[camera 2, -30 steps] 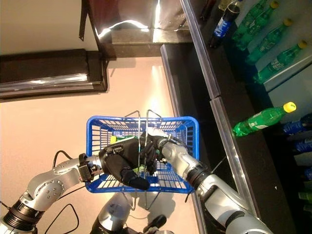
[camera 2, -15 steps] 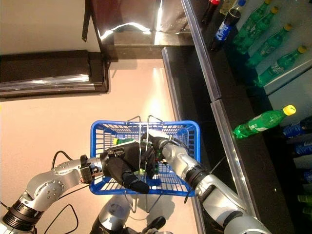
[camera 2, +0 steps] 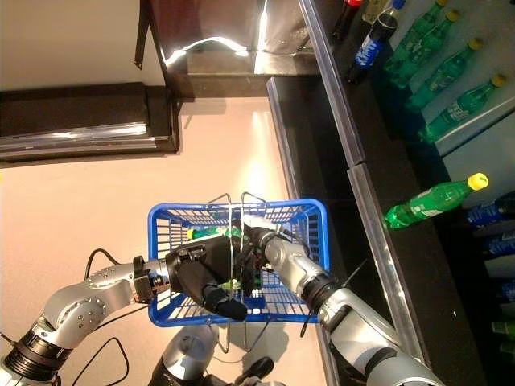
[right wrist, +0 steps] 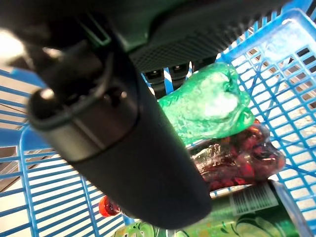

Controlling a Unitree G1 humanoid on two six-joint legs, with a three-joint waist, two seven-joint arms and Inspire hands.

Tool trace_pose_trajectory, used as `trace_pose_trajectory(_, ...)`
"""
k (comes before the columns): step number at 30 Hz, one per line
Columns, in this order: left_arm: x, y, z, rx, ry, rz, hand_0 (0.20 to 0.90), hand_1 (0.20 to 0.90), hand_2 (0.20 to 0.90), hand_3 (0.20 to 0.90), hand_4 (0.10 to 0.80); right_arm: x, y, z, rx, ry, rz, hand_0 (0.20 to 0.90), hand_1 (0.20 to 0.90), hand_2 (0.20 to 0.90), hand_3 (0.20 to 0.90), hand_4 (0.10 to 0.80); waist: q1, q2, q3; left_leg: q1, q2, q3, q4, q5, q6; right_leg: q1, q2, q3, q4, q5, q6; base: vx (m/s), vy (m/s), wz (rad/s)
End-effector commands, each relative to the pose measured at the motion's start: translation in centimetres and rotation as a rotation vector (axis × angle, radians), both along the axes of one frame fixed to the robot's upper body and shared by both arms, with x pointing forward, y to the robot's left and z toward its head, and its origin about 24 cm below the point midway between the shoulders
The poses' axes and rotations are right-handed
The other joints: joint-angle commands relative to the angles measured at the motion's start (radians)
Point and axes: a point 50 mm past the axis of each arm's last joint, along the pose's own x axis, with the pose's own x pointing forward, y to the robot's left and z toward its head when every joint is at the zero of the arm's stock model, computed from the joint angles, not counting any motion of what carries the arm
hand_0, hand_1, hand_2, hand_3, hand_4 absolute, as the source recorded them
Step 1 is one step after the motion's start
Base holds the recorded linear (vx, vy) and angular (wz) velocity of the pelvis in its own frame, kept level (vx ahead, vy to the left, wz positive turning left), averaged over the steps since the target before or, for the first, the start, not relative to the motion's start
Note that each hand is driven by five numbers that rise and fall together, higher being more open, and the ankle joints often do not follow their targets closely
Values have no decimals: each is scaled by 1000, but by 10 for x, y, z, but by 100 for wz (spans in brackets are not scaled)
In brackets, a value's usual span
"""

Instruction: Pick up the drink and place into the basket.

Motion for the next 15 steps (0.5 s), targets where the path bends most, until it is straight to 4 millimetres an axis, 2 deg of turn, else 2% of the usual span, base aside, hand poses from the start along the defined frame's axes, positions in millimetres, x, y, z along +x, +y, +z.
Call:
trace_pose_trajectory(1, -45, -55, 96, -683, -392, -375, 300, 300, 300, 200, 100, -15, 15, -17, 65, 0, 14, 900, 900, 900, 900, 800, -32, -9, -396, 42, 14, 3, -53, -42, -3, -21, 18, 1, 26, 14, -19, 0, 0, 0)
trace_pose_trajectory(7, -34, -45, 93, -669, -405, -214, 300, 300, 300, 200, 100, -19, 11, -15, 115, -10, 7, 900, 900, 900, 900, 800, -56, -3, -402, 49, 17, 27, -53, -45, 0, -23, 16, 21, 23, 15, -15, -1, 22, -5)
trace_pose_trajectory(15, -10, -26, 87, -632, -429, 88, 300, 300, 300, 200, 100, -25, 1, -9, 192, -51, -3, 900, 900, 900, 900, 800, -122, 7, -410, 59, 23, 88, -53, -53, 9, -37, 12, 68, 15, 26, -8, -20, 35, -19)
